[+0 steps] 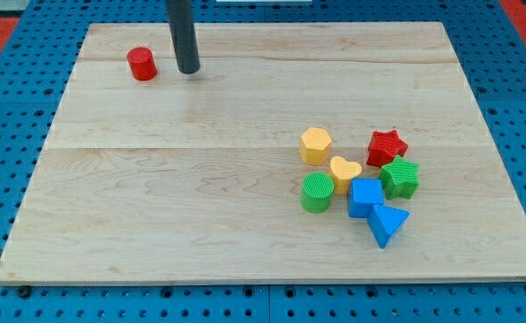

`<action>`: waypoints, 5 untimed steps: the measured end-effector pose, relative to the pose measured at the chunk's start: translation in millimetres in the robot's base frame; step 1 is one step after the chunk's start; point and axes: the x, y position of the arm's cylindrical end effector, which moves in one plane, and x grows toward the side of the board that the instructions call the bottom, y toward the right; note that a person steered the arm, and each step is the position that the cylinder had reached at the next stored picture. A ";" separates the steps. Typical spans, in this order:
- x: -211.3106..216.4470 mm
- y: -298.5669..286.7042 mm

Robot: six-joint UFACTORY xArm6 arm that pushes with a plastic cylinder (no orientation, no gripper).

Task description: Push the red circle into the yellow blocks

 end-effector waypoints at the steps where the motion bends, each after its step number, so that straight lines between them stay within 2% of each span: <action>1: -61.3 -27.9; 2: -38.6 -71.3; 3: 22.3 -46.7; 5: 64.3 -80.3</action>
